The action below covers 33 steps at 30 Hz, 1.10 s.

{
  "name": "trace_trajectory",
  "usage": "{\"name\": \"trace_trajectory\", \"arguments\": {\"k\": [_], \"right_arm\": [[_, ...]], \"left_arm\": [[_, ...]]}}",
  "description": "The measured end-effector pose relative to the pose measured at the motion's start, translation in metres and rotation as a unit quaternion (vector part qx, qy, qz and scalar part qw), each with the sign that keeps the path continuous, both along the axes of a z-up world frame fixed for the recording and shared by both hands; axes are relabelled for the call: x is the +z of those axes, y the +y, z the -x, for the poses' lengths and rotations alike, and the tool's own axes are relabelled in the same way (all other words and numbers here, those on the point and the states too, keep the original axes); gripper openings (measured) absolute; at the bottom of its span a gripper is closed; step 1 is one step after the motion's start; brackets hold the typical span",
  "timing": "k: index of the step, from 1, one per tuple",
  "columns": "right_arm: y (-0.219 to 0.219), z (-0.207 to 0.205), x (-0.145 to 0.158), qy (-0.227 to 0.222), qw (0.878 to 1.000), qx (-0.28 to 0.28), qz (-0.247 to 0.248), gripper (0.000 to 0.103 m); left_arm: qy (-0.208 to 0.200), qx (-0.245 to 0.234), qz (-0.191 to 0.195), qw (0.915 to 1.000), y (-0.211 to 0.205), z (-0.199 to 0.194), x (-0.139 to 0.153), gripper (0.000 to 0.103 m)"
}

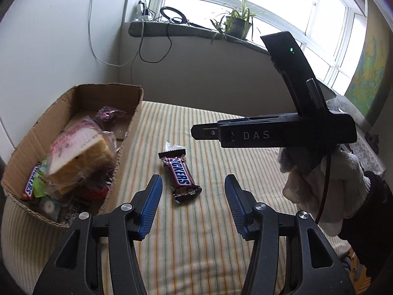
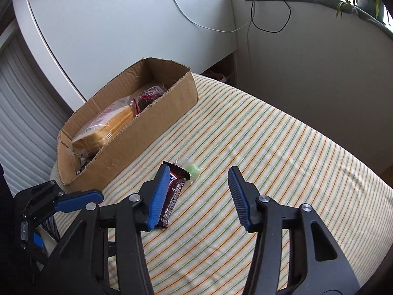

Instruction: Organize snacks

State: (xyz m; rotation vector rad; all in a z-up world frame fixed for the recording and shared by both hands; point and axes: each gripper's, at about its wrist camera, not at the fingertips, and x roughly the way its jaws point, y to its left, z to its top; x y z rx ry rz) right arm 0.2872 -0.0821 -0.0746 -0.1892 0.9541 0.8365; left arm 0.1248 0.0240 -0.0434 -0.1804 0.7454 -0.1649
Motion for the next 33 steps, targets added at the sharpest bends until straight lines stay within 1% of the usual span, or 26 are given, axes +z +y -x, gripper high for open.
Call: {"name": "trace_trajectory", "arguments": {"k": [1,3,8,13,17,18,20,22,28,33], "right_arm": [[0.000,-0.001,-0.003,0.000,1.000,0.010,0.003,0.046],[0.001,-0.004,-0.009,0.002,1.000,0.029,0.008,0.045],[0.006,-0.011,-0.020,0.005,0.997,0.073,0.013,0.042],[0.008,-0.019,-0.029,0.007,0.996,0.092,0.015,0.039],[0.011,-0.022,-0.034,0.003,0.995,0.101,0.019,0.037],[0.012,-0.022,-0.036,0.001,0.994,0.104,0.020,0.037],[0.014,-0.021,-0.038,-0.002,0.994,0.109,0.023,0.037],[0.015,-0.019,-0.039,-0.012,0.993,0.112,0.030,0.037],[0.020,-0.014,-0.038,-0.023,0.991,0.125,0.037,0.037],[0.036,-0.009,-0.041,-0.042,0.989,0.135,0.050,0.037]], "left_arm": [[0.004,0.001,-0.006,1.0000,-0.004,-0.005,-0.003,0.052],[0.010,0.008,-0.020,0.9997,-0.011,-0.014,-0.010,0.052],[0.033,0.032,-0.033,0.9984,-0.013,-0.033,-0.027,0.052],[0.052,0.045,-0.049,0.9964,-0.018,-0.049,-0.041,0.052],[0.067,0.054,-0.056,0.9947,-0.019,-0.058,-0.051,0.046],[0.068,0.055,-0.057,0.9945,-0.020,-0.060,-0.052,0.041],[0.072,0.056,-0.059,0.9940,-0.020,-0.063,-0.053,0.038],[0.074,0.060,-0.064,0.9934,-0.020,-0.067,-0.053,0.030],[0.075,0.065,-0.066,0.9929,-0.018,-0.060,-0.050,0.027],[0.077,0.054,-0.078,0.9925,-0.023,-0.049,-0.050,0.027]]}}
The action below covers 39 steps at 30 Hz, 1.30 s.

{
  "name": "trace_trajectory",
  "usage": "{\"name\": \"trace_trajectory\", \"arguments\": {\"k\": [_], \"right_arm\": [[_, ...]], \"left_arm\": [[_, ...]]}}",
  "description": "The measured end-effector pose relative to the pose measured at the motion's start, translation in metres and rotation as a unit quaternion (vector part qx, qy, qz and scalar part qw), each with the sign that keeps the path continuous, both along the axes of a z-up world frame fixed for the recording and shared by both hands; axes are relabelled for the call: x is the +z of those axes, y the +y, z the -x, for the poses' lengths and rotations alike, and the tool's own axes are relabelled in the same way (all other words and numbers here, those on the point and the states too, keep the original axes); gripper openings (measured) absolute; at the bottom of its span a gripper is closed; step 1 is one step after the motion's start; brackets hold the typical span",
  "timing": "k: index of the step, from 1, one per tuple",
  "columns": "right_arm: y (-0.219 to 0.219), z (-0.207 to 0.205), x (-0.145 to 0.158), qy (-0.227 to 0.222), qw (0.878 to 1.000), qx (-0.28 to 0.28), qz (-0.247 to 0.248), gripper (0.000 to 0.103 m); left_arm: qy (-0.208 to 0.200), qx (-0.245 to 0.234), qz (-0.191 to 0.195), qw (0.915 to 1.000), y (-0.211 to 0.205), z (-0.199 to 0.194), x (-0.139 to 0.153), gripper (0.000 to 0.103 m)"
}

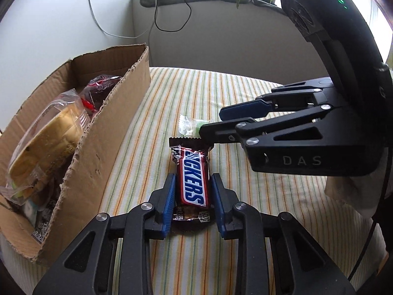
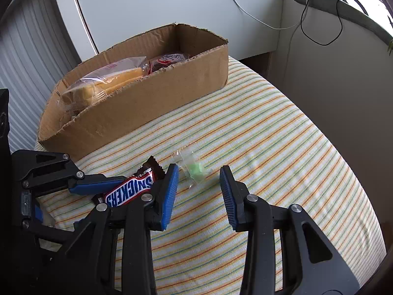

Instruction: Organize snacks

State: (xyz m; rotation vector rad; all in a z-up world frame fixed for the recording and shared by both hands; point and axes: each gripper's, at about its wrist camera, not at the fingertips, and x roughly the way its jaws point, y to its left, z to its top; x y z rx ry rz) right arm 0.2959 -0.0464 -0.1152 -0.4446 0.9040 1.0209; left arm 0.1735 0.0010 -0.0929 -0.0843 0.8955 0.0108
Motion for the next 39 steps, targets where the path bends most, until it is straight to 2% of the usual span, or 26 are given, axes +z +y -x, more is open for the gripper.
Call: {"name": "trace_trajectory", "arguments": {"k": [6,10,20,31,39], "right_arm": [[0.013,0.006,-0.006,-0.029,0.999,0.005,0.016,0.036],[0.013,0.018,-0.006,-0.054,0.998,0.005,0.036,0.025],[-0.002,0.042,0.000,-0.075,0.995,-0.036,0.060,0.023],[-0.024,0.073,0.033,-0.085,0.992,-0.086,0.047,0.023],[-0.017,0.098,0.063,-0.101,0.990,-0.097,0.029,0.023]], "left_arm": [[0.002,0.000,0.015,0.9999,0.004,0.015,0.000,0.027],[0.002,-0.003,0.023,0.9997,0.005,0.021,0.002,0.027],[-0.006,-0.012,0.053,0.9985,0.016,0.031,0.004,0.027],[-0.044,-0.024,0.078,0.9957,0.025,0.055,0.027,0.027],[-0.076,-0.023,0.082,0.9935,0.042,0.082,0.049,0.027]]}}
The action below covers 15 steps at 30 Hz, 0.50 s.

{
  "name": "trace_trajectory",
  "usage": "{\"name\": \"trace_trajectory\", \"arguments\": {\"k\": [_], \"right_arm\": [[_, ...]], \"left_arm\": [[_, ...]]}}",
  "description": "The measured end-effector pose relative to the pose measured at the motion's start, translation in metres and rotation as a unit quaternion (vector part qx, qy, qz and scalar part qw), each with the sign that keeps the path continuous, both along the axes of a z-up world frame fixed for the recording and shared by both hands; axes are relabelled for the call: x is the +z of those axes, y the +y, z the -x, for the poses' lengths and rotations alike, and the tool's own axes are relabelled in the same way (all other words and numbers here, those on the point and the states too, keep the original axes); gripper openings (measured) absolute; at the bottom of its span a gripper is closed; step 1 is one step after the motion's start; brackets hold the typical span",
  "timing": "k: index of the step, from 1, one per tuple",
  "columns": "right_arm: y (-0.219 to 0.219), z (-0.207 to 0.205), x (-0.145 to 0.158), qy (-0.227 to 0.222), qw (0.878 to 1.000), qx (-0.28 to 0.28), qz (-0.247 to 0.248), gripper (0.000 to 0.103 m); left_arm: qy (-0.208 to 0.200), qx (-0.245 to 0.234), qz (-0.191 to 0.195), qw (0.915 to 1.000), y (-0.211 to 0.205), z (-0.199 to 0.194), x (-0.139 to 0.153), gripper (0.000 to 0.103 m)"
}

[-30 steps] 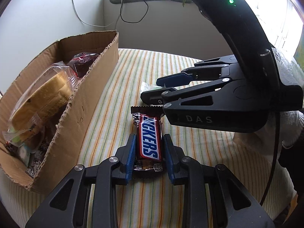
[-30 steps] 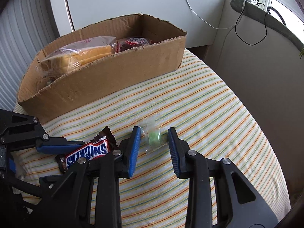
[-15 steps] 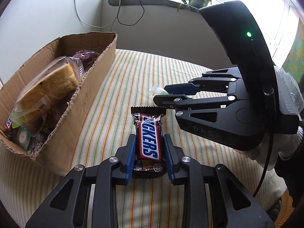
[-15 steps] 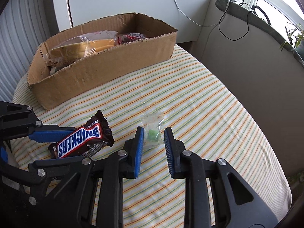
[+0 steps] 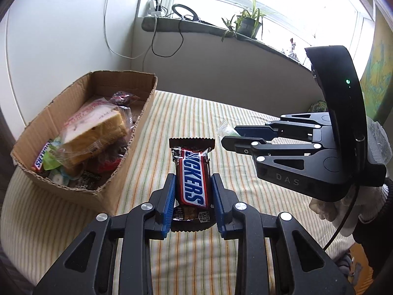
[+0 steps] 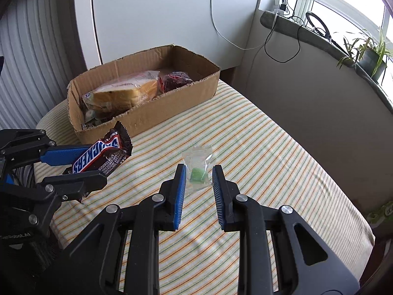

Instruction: Organize snacks

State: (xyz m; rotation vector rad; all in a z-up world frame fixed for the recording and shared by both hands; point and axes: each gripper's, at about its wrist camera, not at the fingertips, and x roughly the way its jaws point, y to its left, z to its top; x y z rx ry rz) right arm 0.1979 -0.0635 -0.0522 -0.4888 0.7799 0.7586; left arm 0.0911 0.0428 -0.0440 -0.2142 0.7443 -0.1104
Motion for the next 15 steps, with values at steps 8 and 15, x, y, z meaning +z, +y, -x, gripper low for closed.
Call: {"name": "trace_trajectory", "arguments": {"k": [8,15], "right_arm": [[0.030,0.000,0.019,-0.006,1.000,0.002,-0.024,0.023],[0.062,-0.016,0.030,-0.006,0.999,-0.001,-0.046,0.023]], "left_arm": [[-0.020,0.015,-0.003,0.9997,0.025,0.011,0.011,0.027],[-0.033,0.046,-0.005,0.9984,0.064,0.001,0.017,0.027]]}}
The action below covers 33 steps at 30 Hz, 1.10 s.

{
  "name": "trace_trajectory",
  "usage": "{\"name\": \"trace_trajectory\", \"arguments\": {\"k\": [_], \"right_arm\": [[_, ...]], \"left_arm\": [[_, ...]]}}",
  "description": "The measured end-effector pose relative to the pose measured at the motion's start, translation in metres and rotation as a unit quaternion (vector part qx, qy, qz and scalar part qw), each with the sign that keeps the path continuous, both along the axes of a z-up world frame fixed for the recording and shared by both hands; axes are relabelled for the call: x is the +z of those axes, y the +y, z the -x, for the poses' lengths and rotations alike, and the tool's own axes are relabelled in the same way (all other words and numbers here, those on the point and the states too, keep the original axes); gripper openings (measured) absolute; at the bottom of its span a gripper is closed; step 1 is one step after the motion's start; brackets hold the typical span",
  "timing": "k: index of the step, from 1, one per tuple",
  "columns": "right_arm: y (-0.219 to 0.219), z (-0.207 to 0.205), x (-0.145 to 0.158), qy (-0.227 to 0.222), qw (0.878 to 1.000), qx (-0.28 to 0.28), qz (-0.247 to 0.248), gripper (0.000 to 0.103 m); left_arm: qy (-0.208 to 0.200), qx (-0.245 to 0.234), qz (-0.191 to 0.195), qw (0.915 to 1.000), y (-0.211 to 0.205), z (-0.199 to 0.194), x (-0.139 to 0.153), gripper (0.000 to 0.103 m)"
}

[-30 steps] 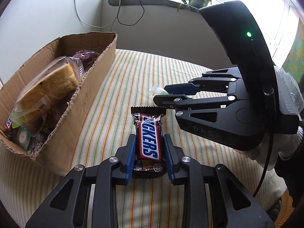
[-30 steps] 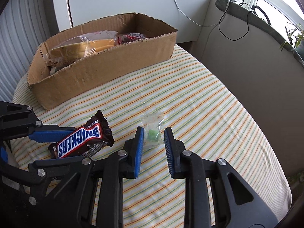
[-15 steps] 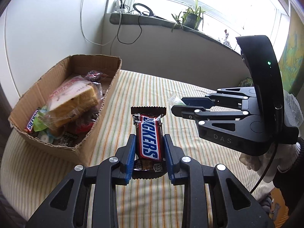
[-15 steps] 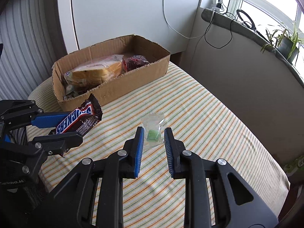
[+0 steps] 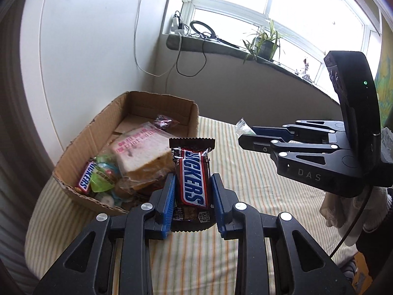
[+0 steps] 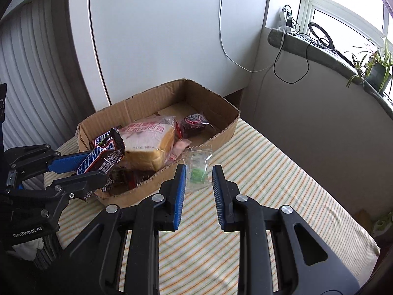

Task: Organize snacks
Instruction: 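Lower the Snickers bar into the box and open left gripper while right gripper releases the clear packet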

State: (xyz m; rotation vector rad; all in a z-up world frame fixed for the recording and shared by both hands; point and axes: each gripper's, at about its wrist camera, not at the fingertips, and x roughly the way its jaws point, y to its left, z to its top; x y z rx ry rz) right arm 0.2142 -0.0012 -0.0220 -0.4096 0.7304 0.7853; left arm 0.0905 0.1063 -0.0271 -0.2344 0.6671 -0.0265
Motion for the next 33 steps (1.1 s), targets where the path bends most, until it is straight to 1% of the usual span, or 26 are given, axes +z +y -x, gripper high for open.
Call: {"name": "trace_trajectory", "arguments": {"k": [14,23,28,29,30,31,33], "right_arm": [[0.043,-0.036,-0.002,0.022,0.999,-0.010,-0.024,0.023],[0.069,-0.040,-0.016,0.036,0.999,0.009,-0.013,0.023],[0.073,-0.039,-0.019,0.031,0.999,0.009,-0.010,0.023],[0.073,-0.039,-0.018,0.031,0.999,0.008,-0.011,0.024],[0.072,-0.039,-0.018,0.032,0.999,0.008,-0.012,0.030],[0.071,-0.038,-0.017,0.031,0.999,0.006,-0.013,0.039],[0.068,-0.037,-0.015,0.027,0.999,0.003,-0.018,0.047]], "left_arm": [[-0.011,0.048,-0.007,0.9988,0.055,-0.022,0.005,0.027],[-0.005,0.065,-0.005,0.9979,0.075,-0.026,-0.001,0.027],[-0.004,0.071,-0.003,0.9974,0.082,-0.024,-0.003,0.027],[-0.003,0.072,-0.004,0.9974,0.082,-0.024,-0.003,0.027],[-0.005,0.074,-0.005,0.9972,0.082,-0.023,-0.003,0.027],[-0.006,0.075,-0.006,0.9972,0.082,-0.022,-0.002,0.027],[-0.006,0.074,-0.007,0.9972,0.082,-0.022,-0.001,0.027]]}}
